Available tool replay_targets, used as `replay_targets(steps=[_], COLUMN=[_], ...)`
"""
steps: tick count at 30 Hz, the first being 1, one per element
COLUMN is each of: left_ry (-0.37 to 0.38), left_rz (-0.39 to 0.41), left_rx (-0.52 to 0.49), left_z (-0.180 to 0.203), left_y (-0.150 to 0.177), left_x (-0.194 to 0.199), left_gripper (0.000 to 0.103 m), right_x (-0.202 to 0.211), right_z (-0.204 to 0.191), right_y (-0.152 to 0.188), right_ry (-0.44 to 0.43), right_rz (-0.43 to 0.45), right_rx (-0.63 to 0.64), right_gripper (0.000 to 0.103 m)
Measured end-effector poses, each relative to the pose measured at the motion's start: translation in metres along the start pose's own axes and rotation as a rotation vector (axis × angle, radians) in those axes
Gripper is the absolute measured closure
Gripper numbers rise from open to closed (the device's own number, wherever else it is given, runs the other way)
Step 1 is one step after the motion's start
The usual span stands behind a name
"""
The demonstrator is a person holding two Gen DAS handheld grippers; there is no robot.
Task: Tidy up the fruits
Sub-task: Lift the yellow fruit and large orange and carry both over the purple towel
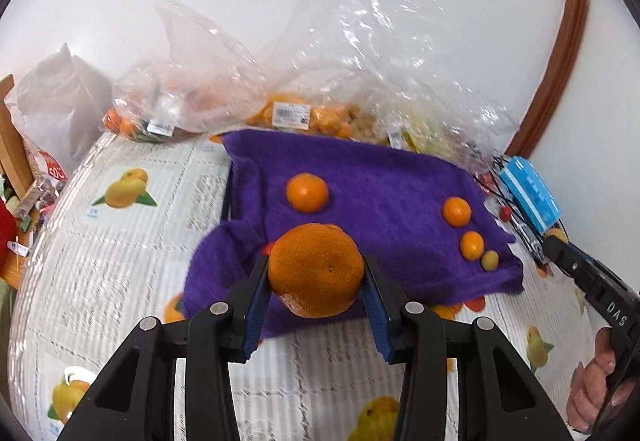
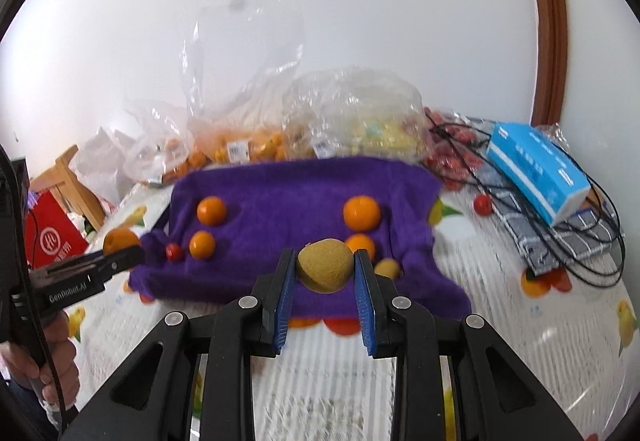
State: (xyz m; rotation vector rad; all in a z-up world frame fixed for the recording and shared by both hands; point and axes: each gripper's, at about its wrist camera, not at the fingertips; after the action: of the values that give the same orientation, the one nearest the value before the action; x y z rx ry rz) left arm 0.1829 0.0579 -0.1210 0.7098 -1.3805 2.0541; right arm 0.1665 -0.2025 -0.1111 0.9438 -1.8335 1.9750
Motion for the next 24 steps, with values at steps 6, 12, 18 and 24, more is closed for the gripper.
replay_targets(steps=[6,12,18,24], left_ry=[-0.005,-0.027,-0.043,-0.035], left_rz=[0.026,0.052,0.037,0.017], left_rx=[0.038,0.060,0.080,0.098], left_z=[-0.004,-0.008,-0.011,-0.014], left_y=[-0.015,-0.023,-0.030,-0.028], left_x=[-0.009,-0.025,-0.051,-0.073], left_gripper=[0.062,0.062,0.061,0.061], right_x=[-0.012,-0.040,-0.076,-0.094], right_z=[-0.002,-0.005,-0.007,-0.003], right_y=[-0.022,-0.029,-0.024,-0.015], right_ry=[-0.010,-0.044,-0.083,-0.099], right_rz=[0.025,0.004,-0.044,-0.094], right_rx=[0.002,0.006,0.004,-0.007], right_gripper=[0.074,0.074,0.074,0.074])
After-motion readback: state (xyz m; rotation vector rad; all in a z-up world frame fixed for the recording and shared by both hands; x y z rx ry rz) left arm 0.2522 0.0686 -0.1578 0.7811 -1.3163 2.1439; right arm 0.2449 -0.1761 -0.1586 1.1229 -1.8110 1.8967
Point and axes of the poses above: each gripper's, at about its wrist camera, not at the fingertips, and x roughly against the way its jaws point, z to its right, y to its underside, and after that the axes turned 12 degrees about x, right-handed
